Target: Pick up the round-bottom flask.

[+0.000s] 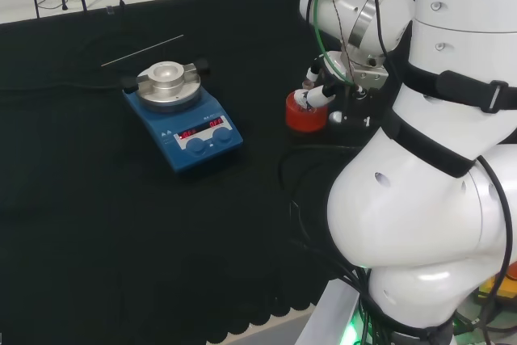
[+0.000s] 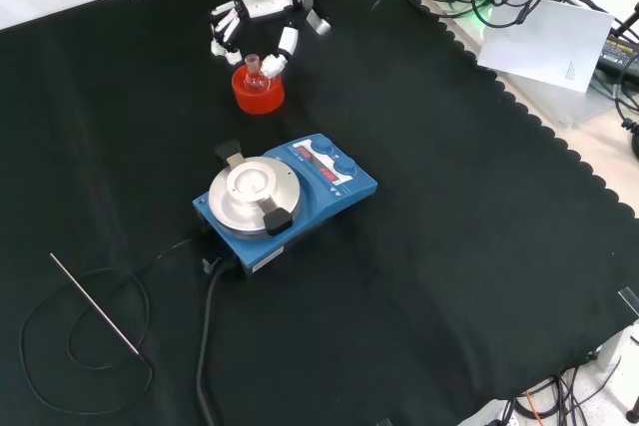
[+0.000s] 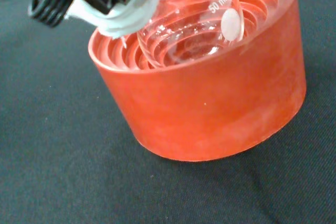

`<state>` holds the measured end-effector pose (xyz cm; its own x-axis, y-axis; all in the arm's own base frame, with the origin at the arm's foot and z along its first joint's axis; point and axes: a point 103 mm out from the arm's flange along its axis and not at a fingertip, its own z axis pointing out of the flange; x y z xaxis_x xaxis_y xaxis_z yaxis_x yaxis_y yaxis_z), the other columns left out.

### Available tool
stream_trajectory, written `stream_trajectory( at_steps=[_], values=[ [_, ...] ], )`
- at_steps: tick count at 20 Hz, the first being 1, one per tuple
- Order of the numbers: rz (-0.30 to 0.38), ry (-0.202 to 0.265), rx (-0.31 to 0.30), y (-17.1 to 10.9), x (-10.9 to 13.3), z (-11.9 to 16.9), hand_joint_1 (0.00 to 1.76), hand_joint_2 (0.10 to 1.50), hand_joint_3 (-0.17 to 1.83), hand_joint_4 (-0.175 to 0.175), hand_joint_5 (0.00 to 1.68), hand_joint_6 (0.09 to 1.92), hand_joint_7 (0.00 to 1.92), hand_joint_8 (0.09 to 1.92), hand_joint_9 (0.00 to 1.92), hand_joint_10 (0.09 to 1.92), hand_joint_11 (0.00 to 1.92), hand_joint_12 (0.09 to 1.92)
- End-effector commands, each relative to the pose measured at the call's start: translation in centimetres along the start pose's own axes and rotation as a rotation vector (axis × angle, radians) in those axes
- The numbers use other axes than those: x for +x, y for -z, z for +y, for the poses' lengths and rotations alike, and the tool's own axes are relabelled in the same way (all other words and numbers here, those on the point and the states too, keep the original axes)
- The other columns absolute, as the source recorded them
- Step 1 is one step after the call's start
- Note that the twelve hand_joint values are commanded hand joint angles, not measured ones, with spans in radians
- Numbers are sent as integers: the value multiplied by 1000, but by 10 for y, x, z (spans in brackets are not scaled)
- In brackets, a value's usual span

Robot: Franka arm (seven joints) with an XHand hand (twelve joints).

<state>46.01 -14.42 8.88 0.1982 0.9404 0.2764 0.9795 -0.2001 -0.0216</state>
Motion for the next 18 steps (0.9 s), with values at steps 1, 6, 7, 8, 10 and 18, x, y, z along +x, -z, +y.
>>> stream_trajectory(
  at_steps=[1,6,7,8,10,18],
  values=[
    [-10,-2,-15,1,1,-1,937,615,596,-91,868,832,497,707,682,662,166,1380],
    [-20,3,-33,4,1,-3,952,630,606,-95,962,819,520,703,706,652,193,1374],
    [-22,1,-34,4,1,-3,957,634,608,-96,976,818,526,704,713,652,199,1373],
    [-24,0,-35,4,1,-2,961,637,609,-96,985,817,530,704,718,652,203,1373],
    [-27,2,-38,5,3,-2,966,643,610,-96,1001,803,539,699,729,643,216,1364],
    [-36,1,-36,4,4,-1,1033,786,454,80,1083,816,550,699,741,635,246,1358]
  ],
)
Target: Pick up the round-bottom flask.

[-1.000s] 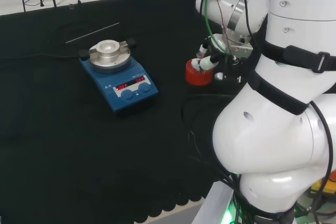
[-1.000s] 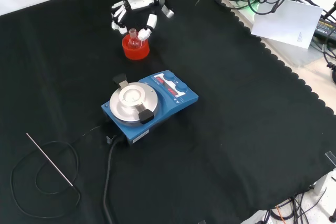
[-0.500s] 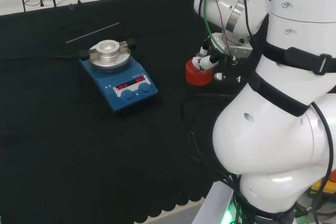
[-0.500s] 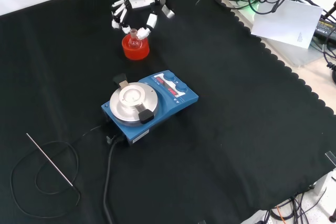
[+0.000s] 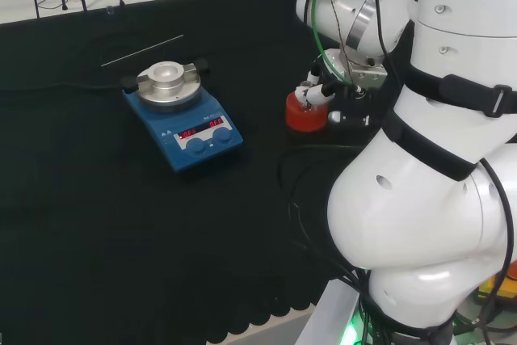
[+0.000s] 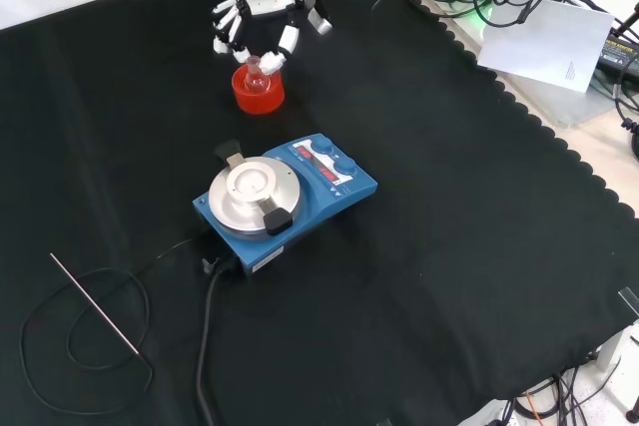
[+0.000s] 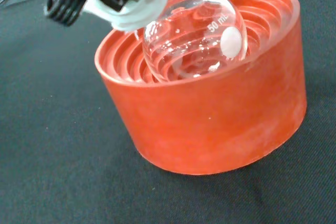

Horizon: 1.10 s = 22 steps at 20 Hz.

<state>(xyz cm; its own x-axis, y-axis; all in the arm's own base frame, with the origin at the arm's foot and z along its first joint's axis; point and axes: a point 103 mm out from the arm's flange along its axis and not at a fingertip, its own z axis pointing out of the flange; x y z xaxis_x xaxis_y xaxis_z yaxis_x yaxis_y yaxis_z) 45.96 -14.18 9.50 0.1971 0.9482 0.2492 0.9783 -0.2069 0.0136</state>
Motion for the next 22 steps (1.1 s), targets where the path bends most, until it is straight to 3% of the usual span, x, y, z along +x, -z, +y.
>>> stream_trajectory(
  at_steps=[1,3,5,6,8,15,22],
  values=[
    [-6,-3,2,-1,0,1,1050,840,374,127,1104,809,551,697,745,632,253,1354],
    [-3,-4,6,-1,0,1,1061,898,284,165,1115,809,553,694,750,626,260,1350],
    [-2,-2,4,0,1,2,1009,812,344,8,1033,810,556,680,756,610,266,1341],
    [0,-3,6,0,2,3,994,761,416,-42,1003,816,555,679,757,607,268,1339],
    [-5,-3,12,-1,4,5,982,696,520,-79,970,822,550,680,755,608,268,1341],
    [-5,-6,29,-2,7,7,966,640,599,-91,876,844,523,688,728,619,261,1340],
    [4,-35,60,-5,10,11,905,575,611,-100,626,923,431,728,637,685,214,1356]
  ],
)
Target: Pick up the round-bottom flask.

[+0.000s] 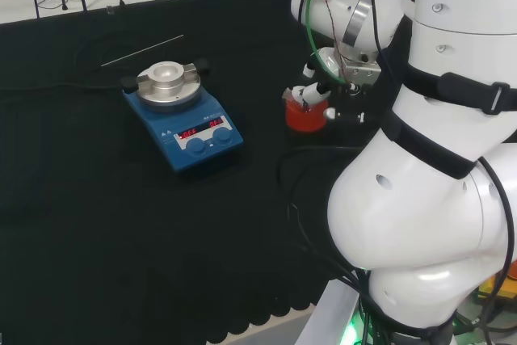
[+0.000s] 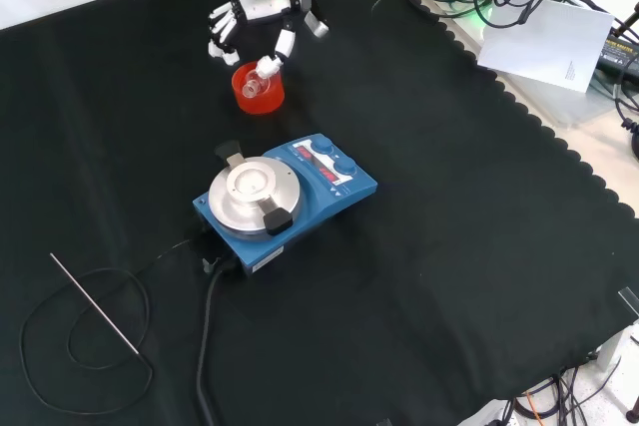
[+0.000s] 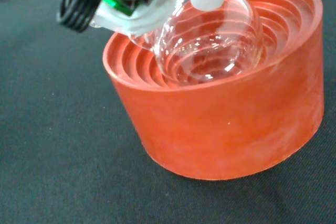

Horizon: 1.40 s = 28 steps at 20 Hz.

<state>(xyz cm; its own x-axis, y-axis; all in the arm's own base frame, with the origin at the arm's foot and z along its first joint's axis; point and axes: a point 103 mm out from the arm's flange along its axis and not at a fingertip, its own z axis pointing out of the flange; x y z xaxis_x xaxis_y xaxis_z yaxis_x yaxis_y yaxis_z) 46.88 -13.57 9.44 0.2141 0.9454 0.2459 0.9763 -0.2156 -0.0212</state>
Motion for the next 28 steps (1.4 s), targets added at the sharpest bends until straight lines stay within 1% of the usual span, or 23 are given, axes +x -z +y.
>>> stream_trajectory(
  at_steps=[1,6,9,14,18,25,28],
  values=[
    [10,-17,35,-3,3,4,899,573,608,-100,601,923,422,733,629,694,210,1358],
    [18,5,54,-8,9,5,883,568,598,-99,546,910,403,739,610,706,192,1360],
    [22,37,64,-13,14,4,879,568,594,-98,537,904,399,740,605,709,186,1362],
    [18,69,83,-20,20,-2,884,565,587,-95,543,901,400,743,603,713,181,1367],
    [3,69,103,-27,24,-5,889,562,584,-93,551,900,406,744,604,715,176,1369],
    [-15,52,103,-33,18,-1,914,561,581,-89,585,902,415,743,615,715,173,1375],
    [-21,51,91,-33,19,1,936,577,580,-83,685,861,436,730,638,697,179,1376]
  ],
)
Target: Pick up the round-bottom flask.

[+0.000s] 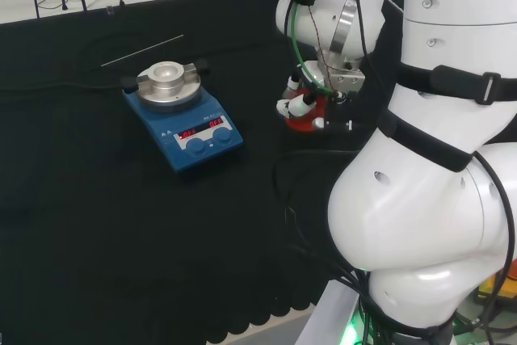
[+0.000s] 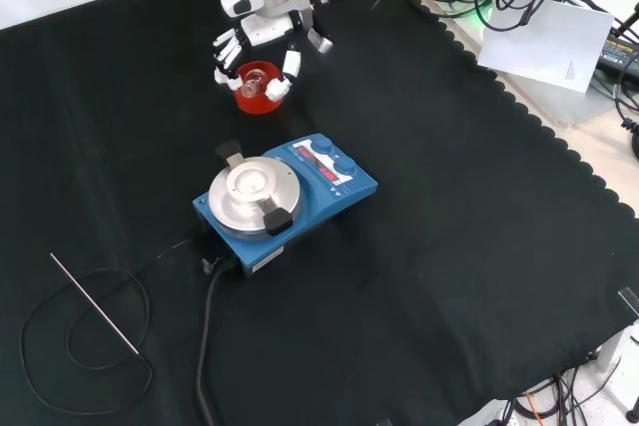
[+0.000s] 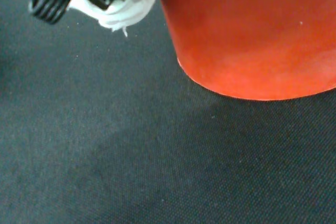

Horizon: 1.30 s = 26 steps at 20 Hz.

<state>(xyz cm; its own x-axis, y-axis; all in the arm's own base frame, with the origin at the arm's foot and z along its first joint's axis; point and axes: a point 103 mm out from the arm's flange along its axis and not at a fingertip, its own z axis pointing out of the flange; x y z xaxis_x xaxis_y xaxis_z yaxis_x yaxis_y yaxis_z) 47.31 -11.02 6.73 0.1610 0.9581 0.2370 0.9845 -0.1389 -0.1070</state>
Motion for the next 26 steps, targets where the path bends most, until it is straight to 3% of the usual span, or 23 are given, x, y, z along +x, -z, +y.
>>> stream_trajectory(
  at_steps=[1,5,7,8,10,15,18,26],
  values=[
    [-13,-3,-16,0,1,2,946,586,583,-78,750,838,447,724,648,689,186,1374],
    [-29,-2,-36,1,2,3,984,610,597,-68,965,748,490,703,691,658,217,1361],
    [-37,0,-50,2,3,2,1055,741,469,90,1122,714,514,702,710,653,233,1360],
    [-51,1,-69,3,3,2,1088,722,511,132,1203,662,556,691,741,637,255,1354],
    [-56,3,-103,8,3,0,1129,637,653,166,1307,593,634,669,805,606,309,1330],
    [-40,18,-148,26,9,-3,1151,583,727,175,1370,525,720,646,880,567,372,1309],
    [6,8,-163,44,5,-8,1150,587,716,175,1375,512,738,645,898,564,384,1308],
    [150,-88,-166,71,-3,-21,1151,590,707,175,1378,502,749,643,913,562,394,1308]
  ],
)
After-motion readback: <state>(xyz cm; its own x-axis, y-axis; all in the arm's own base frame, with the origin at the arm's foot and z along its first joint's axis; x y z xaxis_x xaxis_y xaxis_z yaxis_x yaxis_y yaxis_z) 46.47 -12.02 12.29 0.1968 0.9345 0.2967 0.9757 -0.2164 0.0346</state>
